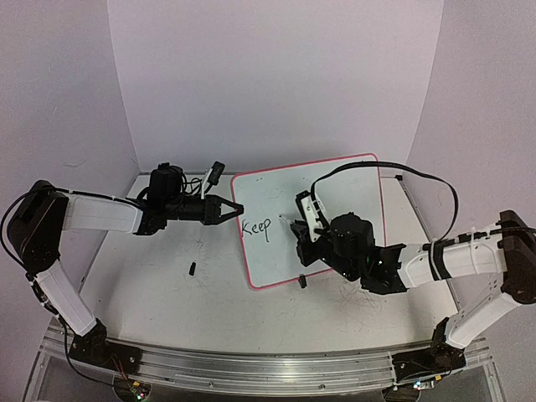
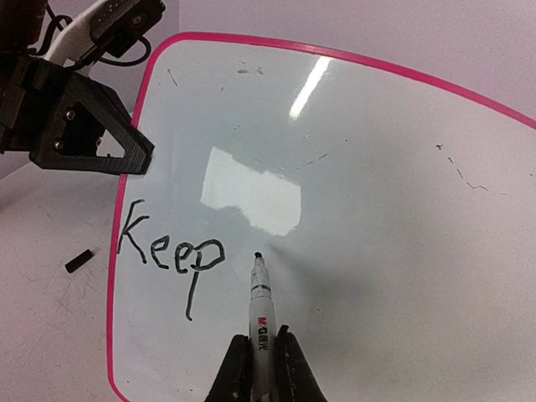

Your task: Write a sentence on the whiteboard

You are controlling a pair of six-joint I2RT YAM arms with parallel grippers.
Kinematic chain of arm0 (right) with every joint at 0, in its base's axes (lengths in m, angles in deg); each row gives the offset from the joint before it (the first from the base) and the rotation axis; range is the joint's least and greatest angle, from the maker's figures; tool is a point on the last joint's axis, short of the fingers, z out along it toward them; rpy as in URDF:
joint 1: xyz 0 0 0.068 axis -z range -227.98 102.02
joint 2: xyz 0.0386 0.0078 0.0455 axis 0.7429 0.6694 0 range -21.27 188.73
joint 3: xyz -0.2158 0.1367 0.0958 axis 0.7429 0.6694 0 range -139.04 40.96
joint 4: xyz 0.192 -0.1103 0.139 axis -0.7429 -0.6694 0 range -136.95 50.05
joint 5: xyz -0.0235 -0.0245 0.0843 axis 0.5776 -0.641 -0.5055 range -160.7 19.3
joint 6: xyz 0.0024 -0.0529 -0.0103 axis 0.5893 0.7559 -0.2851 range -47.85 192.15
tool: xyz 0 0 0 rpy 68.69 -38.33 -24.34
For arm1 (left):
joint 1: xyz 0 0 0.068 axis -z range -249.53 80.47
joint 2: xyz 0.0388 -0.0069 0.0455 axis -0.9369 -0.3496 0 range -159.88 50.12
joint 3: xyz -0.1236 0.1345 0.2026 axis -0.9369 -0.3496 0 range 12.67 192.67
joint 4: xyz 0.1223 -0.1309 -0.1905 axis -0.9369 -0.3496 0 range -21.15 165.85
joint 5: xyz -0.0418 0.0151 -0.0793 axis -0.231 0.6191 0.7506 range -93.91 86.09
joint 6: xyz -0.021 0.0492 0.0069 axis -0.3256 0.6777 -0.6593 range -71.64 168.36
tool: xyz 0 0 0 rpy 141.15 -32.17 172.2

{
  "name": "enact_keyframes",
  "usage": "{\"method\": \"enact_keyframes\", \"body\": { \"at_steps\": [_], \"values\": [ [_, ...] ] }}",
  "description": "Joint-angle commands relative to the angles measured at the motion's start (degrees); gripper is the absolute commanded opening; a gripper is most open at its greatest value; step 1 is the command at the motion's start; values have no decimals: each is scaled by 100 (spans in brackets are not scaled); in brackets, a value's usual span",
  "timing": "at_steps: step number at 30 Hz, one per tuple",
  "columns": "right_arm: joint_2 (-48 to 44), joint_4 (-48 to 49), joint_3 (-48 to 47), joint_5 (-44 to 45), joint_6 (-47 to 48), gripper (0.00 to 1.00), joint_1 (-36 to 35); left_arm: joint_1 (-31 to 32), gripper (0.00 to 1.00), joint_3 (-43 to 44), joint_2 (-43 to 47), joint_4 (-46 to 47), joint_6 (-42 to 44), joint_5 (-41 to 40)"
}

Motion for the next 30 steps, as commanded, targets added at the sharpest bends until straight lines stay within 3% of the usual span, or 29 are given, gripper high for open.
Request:
{"method": "enact_keyframes", "body": {
  "at_steps": [1,30],
  "values": [
    [-27,134,-237,-3,53,0,-21,-33,3,0,176,-41,217,-366],
    [494,287,-623,358,193,0,-10,-33,2,18,166,-42,210,-271]
  ]
}}
